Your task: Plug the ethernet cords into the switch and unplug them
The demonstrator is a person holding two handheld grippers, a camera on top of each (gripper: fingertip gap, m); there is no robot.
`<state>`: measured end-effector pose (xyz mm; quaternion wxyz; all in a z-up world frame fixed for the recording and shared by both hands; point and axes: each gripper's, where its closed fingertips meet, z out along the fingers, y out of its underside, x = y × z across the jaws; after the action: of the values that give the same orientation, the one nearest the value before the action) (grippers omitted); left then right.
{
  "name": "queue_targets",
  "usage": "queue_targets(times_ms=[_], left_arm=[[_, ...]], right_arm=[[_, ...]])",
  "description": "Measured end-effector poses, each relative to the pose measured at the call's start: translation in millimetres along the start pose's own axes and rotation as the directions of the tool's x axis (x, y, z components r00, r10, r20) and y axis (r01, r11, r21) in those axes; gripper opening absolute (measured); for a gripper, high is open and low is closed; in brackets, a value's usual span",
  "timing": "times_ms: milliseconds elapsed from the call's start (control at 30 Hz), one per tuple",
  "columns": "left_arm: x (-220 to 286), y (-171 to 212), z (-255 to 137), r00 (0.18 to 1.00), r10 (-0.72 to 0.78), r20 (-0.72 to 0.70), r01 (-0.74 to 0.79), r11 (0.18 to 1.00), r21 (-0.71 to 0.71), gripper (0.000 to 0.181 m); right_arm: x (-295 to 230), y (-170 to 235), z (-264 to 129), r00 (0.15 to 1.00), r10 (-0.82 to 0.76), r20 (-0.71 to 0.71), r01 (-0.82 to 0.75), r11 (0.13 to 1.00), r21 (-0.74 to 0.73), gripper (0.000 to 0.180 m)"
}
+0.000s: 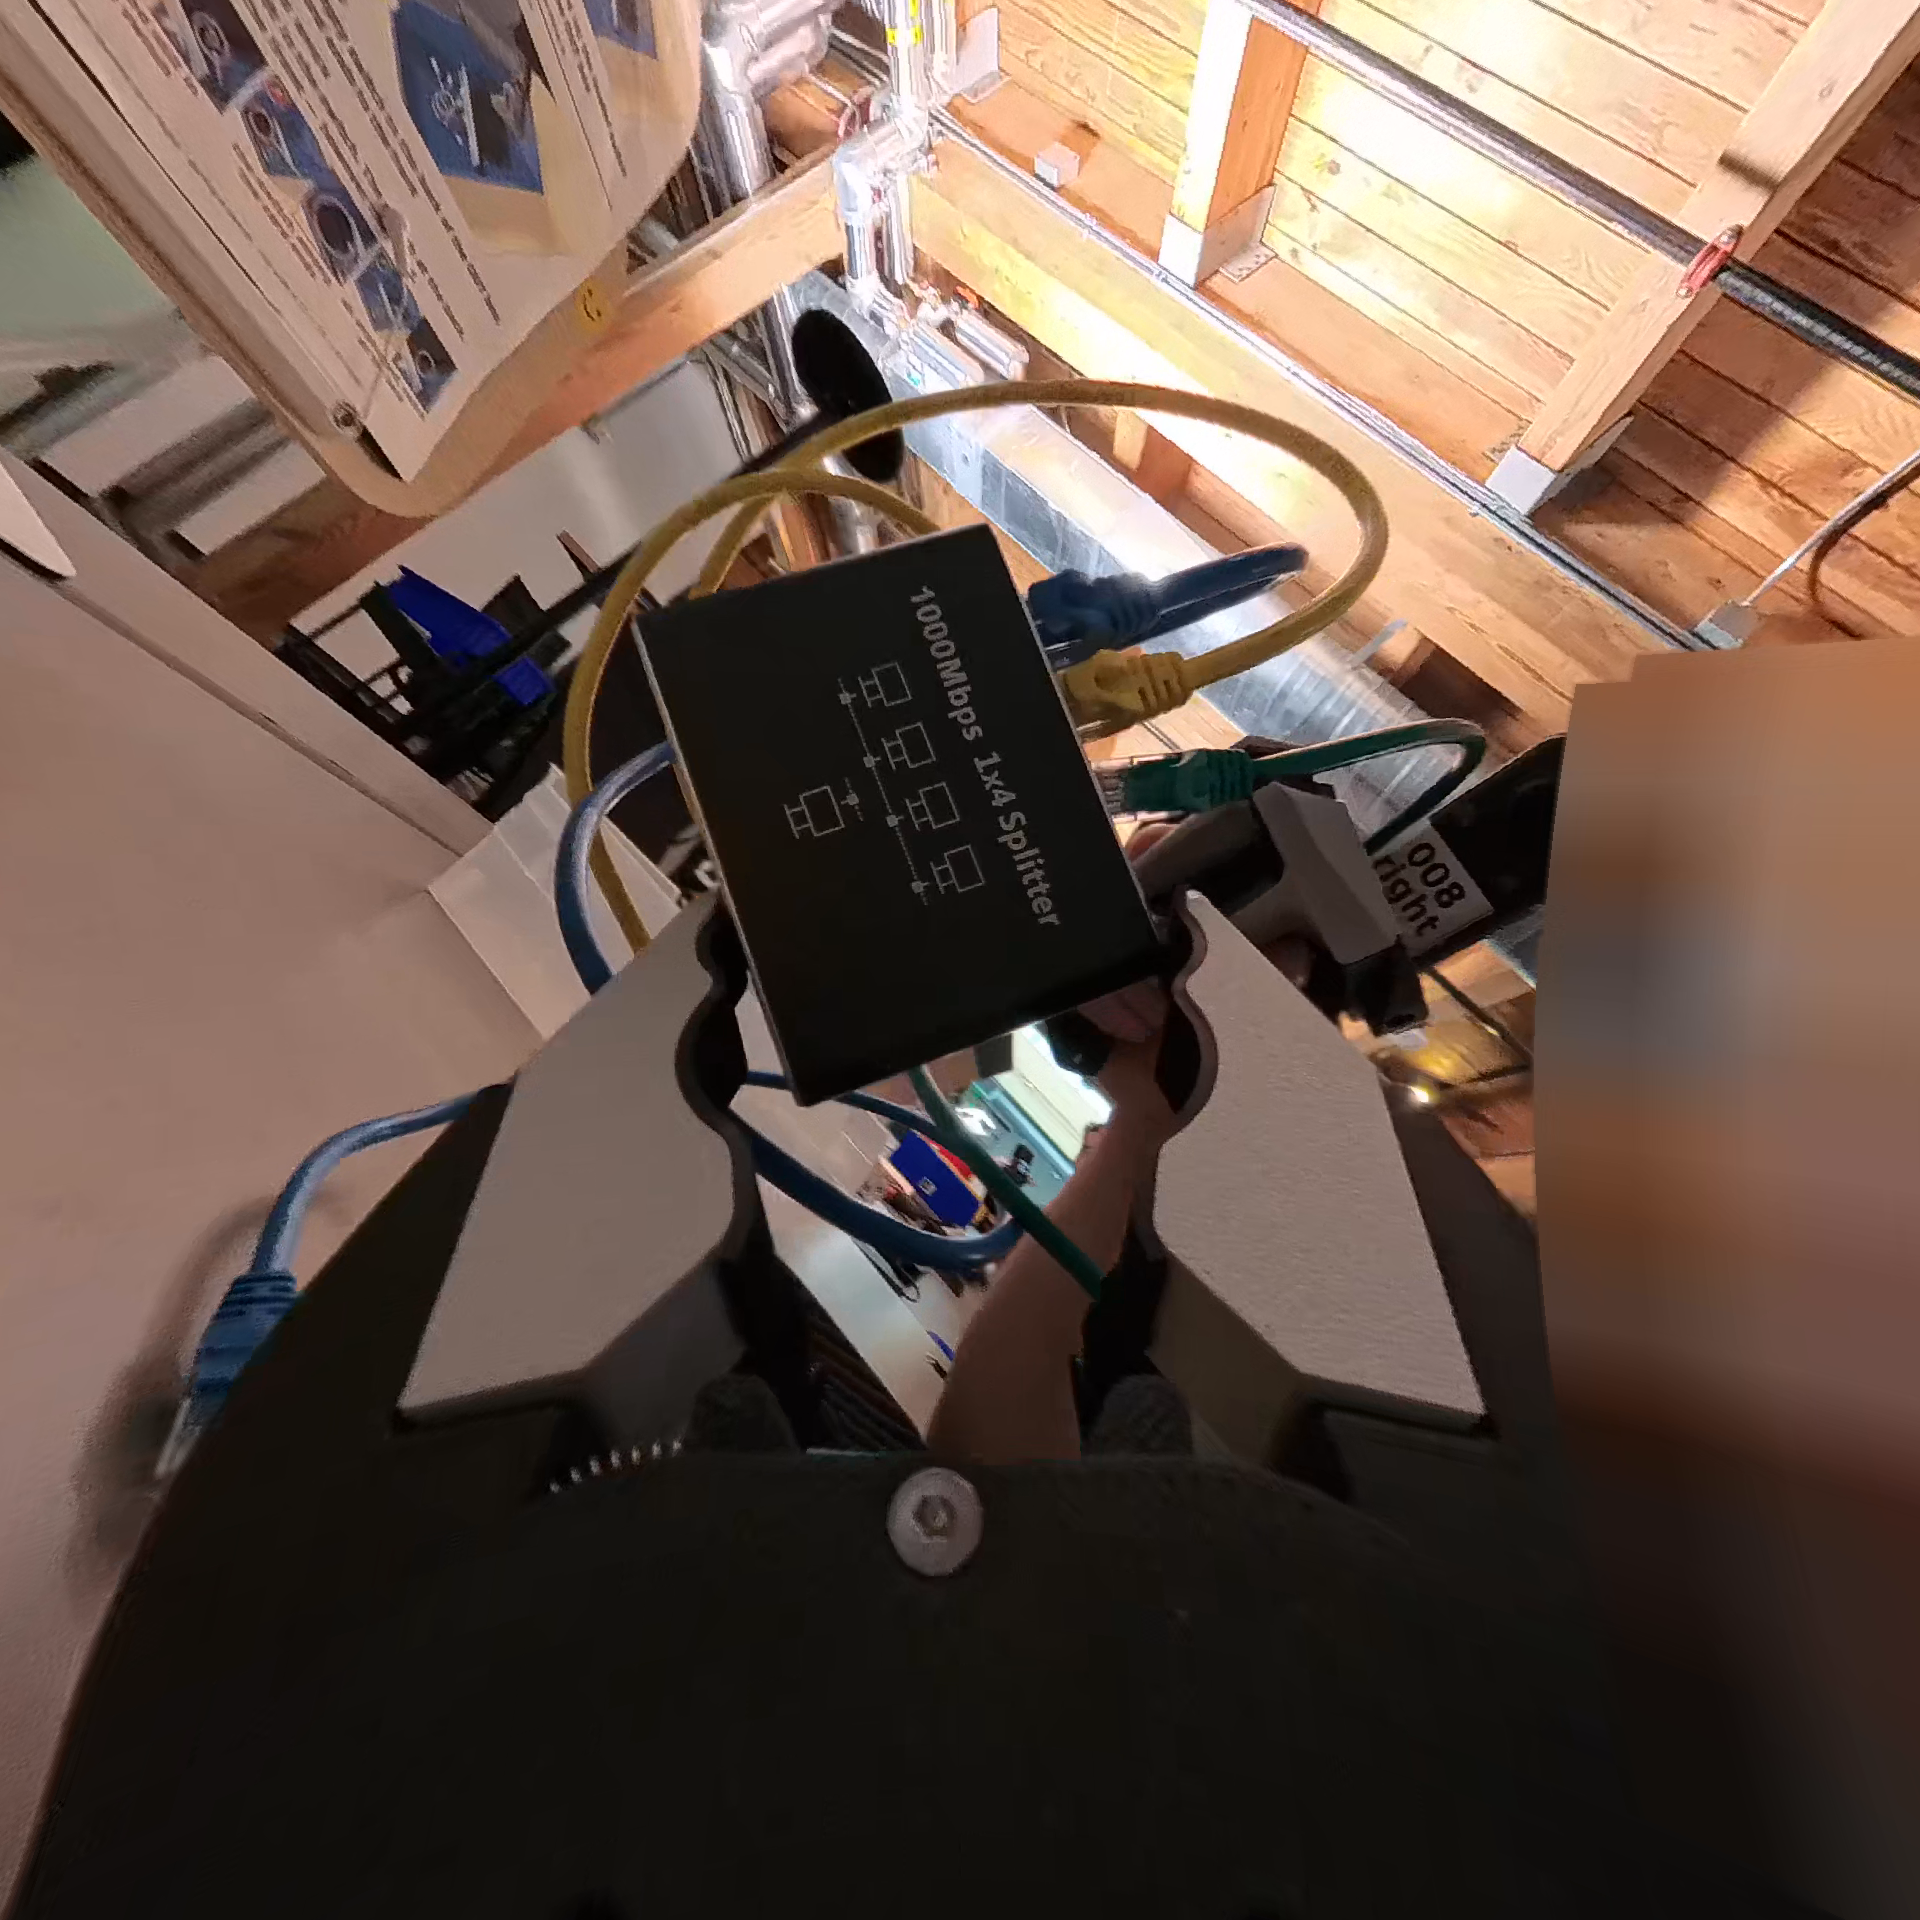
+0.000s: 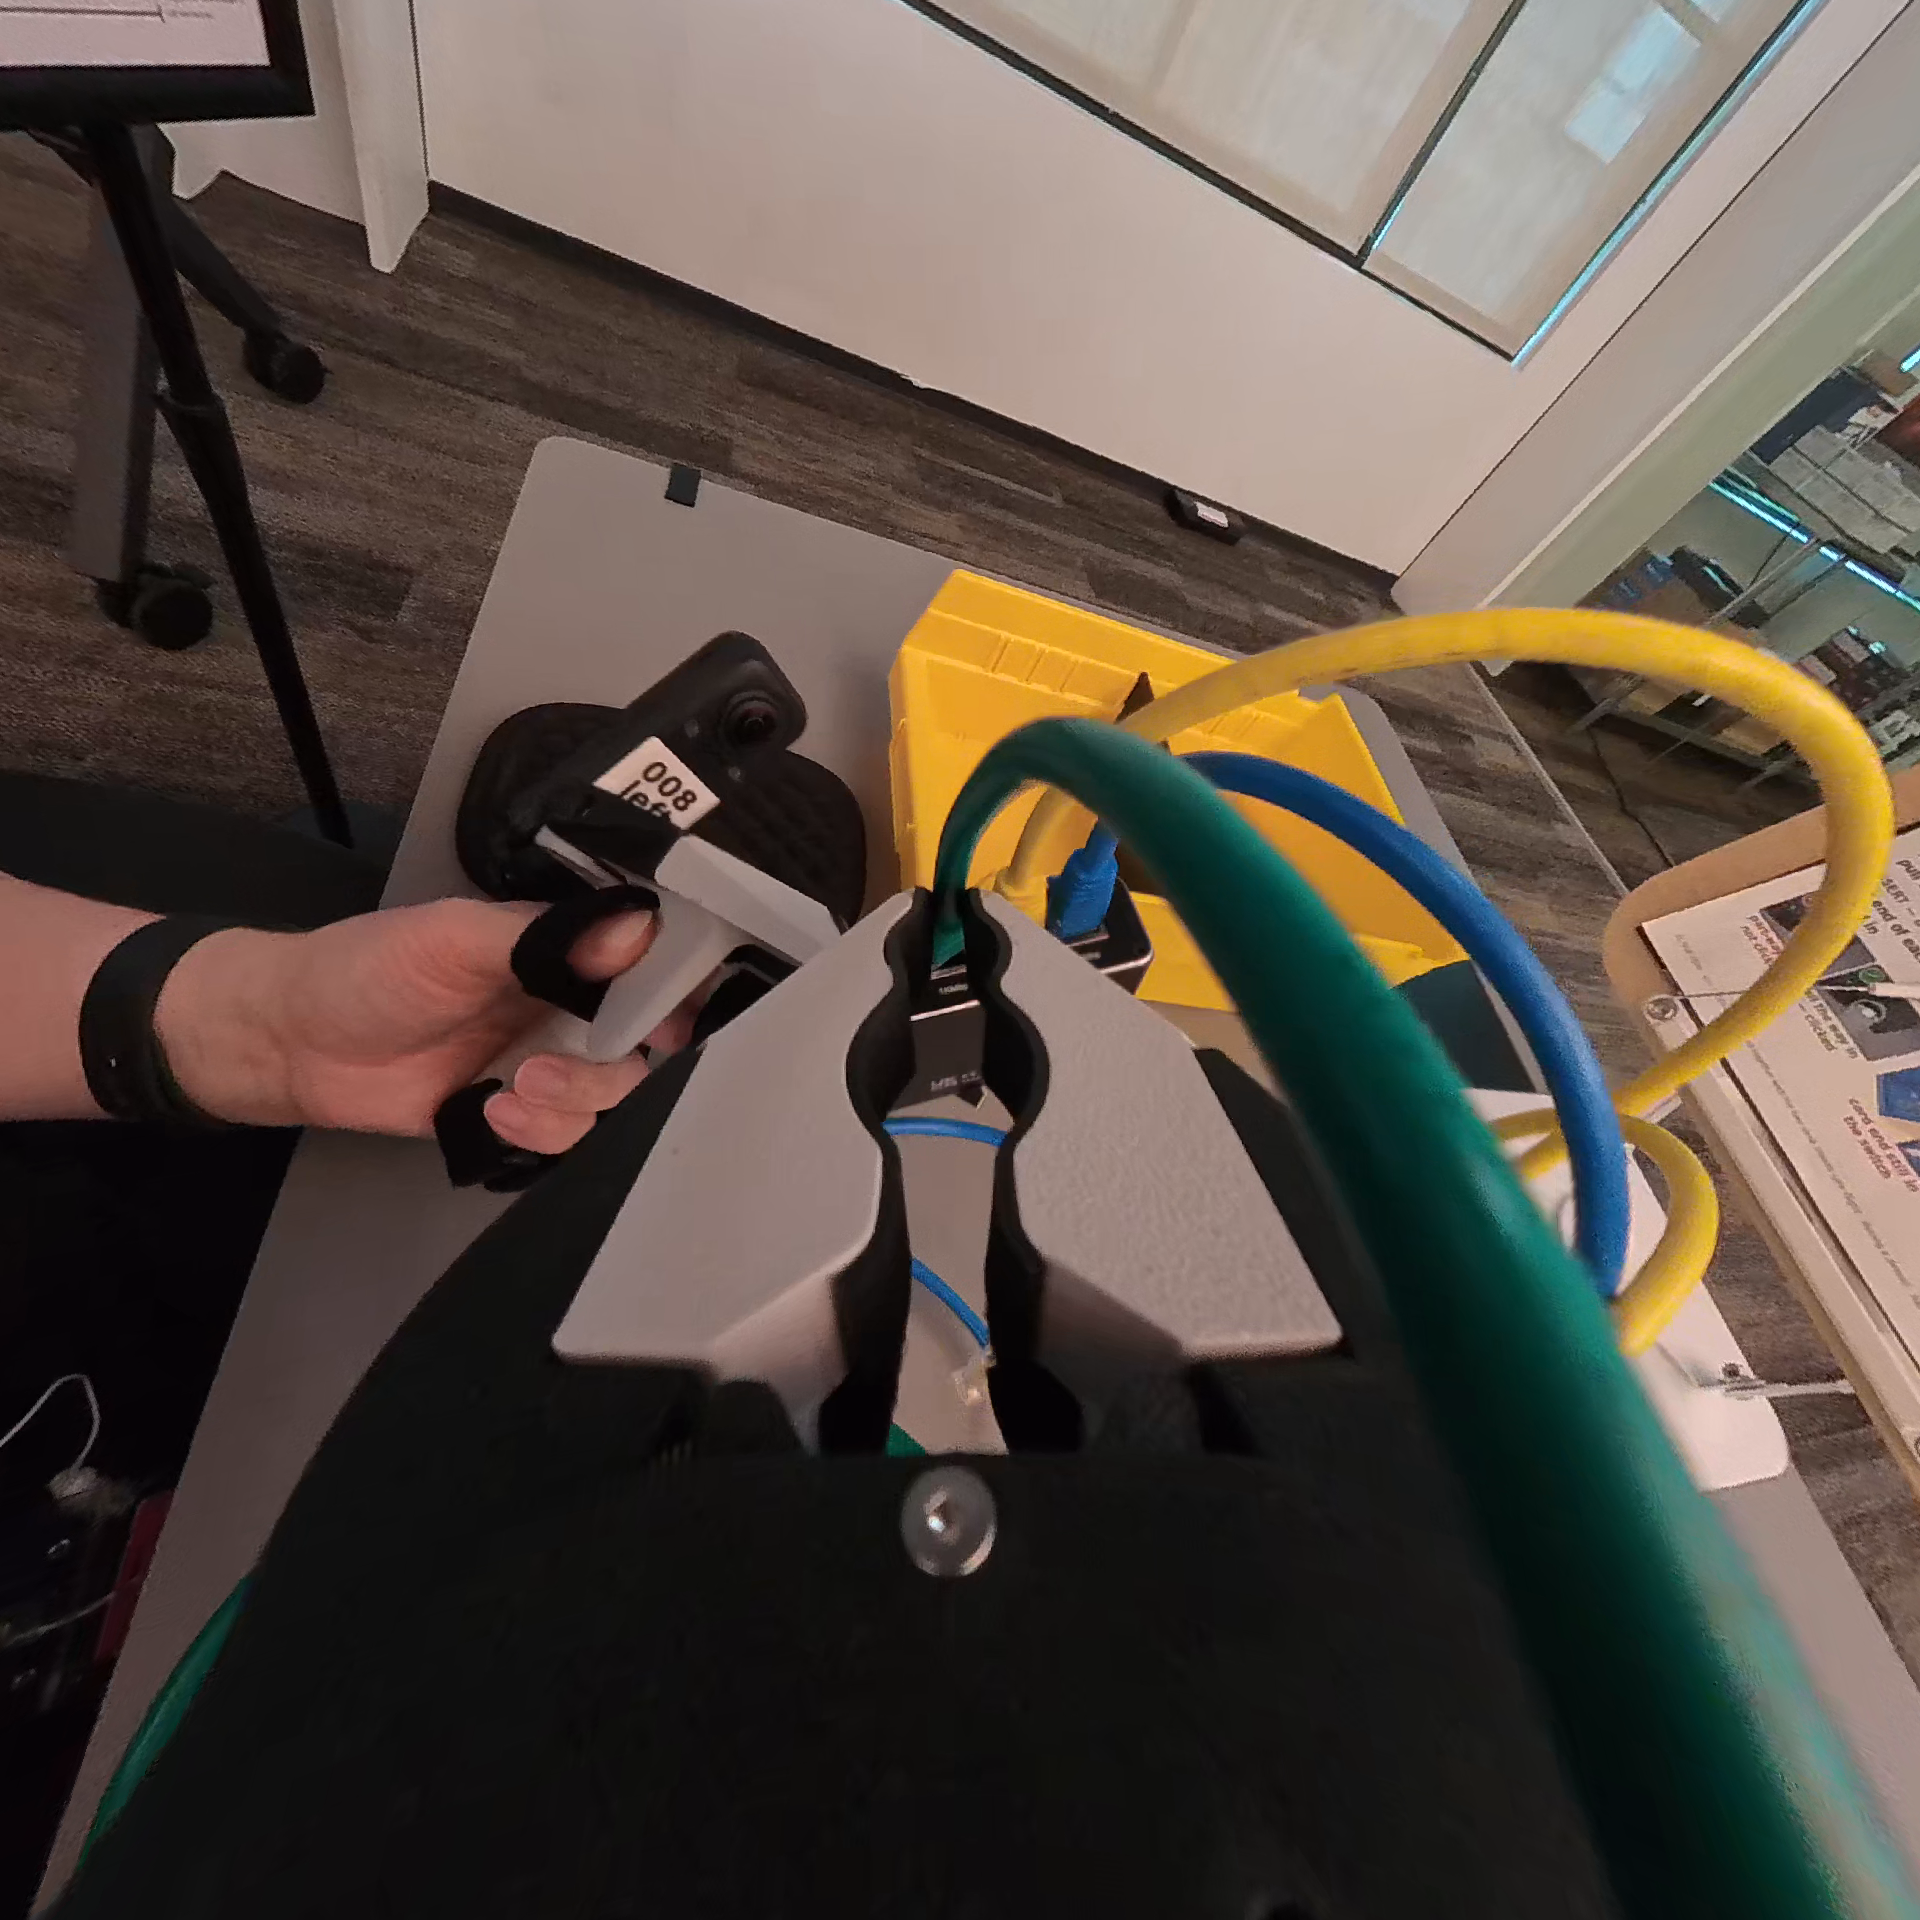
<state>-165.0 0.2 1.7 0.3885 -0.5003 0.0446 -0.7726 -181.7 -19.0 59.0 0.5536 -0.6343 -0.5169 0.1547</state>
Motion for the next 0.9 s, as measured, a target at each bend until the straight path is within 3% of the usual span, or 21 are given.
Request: queue_targets(times_ms=[167, 300, 633, 767, 900], left_arm=[[-2, -6, -1, 0.992, 0.107, 0.068, -0.113, 0.989, 0.093, 0.079], [3, -18, 0, 0.993, 0.106, 0.052, -0.114, 0.978, 0.177, 0.079], [10, -26, 0, 0.953, 0.274, 0.127, -0.296, 0.933, 0.204, 0.078], [11, -28, 0, 0.972, 0.216, 0.091, -0.231, 0.947, 0.223, 0.078], [5, -28, -3, 0.998, 0.056, 0.008, -0.056, 0.957, 0.284, 0.078]], right_arm=[[1, -3, 3, 0.999, 0.001, -0.042, 0.000, 1.000, 0.003, 0.004], [2, -7, 2, 0.997, -0.018, -0.078, 0.019, 1.000, 0.018, 0.004], [6, -16, -4, 0.996, 0.011, -0.089, -0.003, 0.996, 0.086, 0.004], [6, -18, -2, 0.993, -0.046, -0.110, 0.057, 0.994, 0.098, 0.004], [7, -14, 4, 0.986, -0.087, -0.141, 0.099, 0.992, 0.078, 0.004]])
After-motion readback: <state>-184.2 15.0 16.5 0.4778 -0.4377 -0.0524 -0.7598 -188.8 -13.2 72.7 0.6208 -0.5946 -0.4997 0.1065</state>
